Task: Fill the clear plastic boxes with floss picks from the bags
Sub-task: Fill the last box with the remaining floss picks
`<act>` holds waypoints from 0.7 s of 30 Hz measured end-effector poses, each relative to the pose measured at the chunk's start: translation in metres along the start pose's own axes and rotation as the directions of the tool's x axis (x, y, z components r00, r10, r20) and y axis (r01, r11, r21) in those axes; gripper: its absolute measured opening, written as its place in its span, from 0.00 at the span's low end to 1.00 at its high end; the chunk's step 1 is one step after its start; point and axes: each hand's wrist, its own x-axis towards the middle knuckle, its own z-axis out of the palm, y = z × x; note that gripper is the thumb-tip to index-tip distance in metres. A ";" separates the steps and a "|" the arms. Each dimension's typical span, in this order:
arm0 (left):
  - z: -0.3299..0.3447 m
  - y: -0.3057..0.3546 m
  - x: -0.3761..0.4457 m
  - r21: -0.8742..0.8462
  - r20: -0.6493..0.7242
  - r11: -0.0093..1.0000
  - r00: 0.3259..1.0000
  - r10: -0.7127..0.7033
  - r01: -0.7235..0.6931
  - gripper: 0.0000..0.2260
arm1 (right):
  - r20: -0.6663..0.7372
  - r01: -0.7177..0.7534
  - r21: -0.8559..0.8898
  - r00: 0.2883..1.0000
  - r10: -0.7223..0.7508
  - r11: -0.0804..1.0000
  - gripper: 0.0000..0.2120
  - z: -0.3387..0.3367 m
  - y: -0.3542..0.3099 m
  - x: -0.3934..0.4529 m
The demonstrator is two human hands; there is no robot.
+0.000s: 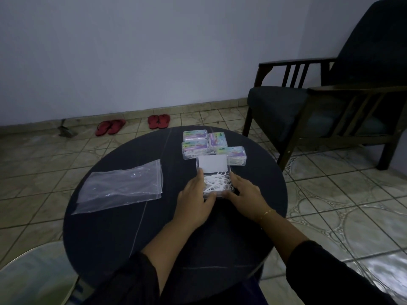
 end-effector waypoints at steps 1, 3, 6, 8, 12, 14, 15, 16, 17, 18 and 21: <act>0.000 0.000 0.001 0.015 0.005 1.000 1.000 -0.005 0.005 0.33 | -0.001 0.002 -0.010 1.000 -0.002 1.000 0.32 0.000 0.000 0.000; 0.001 0.000 0.001 0.032 0.014 0.999 1.000 -0.015 0.015 0.31 | -0.009 0.005 -0.025 1.000 -0.005 1.000 0.30 0.001 0.000 0.000; 0.001 -0.002 0.001 0.010 0.020 1.000 1.000 0.000 0.000 0.31 | -0.015 0.010 -0.028 1.000 -0.010 1.000 0.30 0.002 0.001 0.001; -0.001 -0.005 -0.001 -0.057 0.018 0.998 1.000 0.007 -0.006 0.31 | -0.029 0.011 0.025 1.000 -0.010 1.000 0.31 0.001 0.002 0.001; -0.007 -0.014 -0.006 -0.230 0.031 0.973 0.999 -0.010 0.017 0.32 | 0.011 0.010 0.116 1.000 -0.011 0.993 0.38 -0.005 0.004 0.008; -0.011 -0.016 -0.008 -0.267 0.066 0.963 0.998 -0.024 0.041 0.30 | 0.081 -0.022 0.084 0.997 0.015 0.996 0.39 -0.010 0.004 0.013; -0.012 -0.017 -0.007 -0.280 0.074 0.959 0.997 -0.029 0.048 0.30 | 0.105 -0.033 0.069 0.994 0.026 0.997 0.38 -0.011 0.005 0.016; -0.013 -0.018 -0.006 -0.293 0.074 0.955 0.997 -0.033 0.053 0.29 | 0.120 -0.041 0.059 0.992 0.034 0.997 0.37 -0.012 0.005 0.019; -0.013 -0.018 -0.005 -0.305 0.068 0.951 0.997 -0.034 0.054 0.29 | 0.125 -0.045 0.052 0.991 0.038 0.998 0.35 -0.012 0.005 0.021; -0.012 -0.018 -0.004 -0.315 0.064 0.948 0.997 -0.036 0.055 0.29 | 0.128 -0.049 0.045 0.991 0.043 0.998 0.34 -0.012 0.004 0.021; -0.010 -0.017 0.001 -0.342 0.046 0.937 0.997 -0.061 0.073 0.29 | 0.126 -0.063 0.038 0.990 0.057 0.997 0.31 -0.011 0.002 0.021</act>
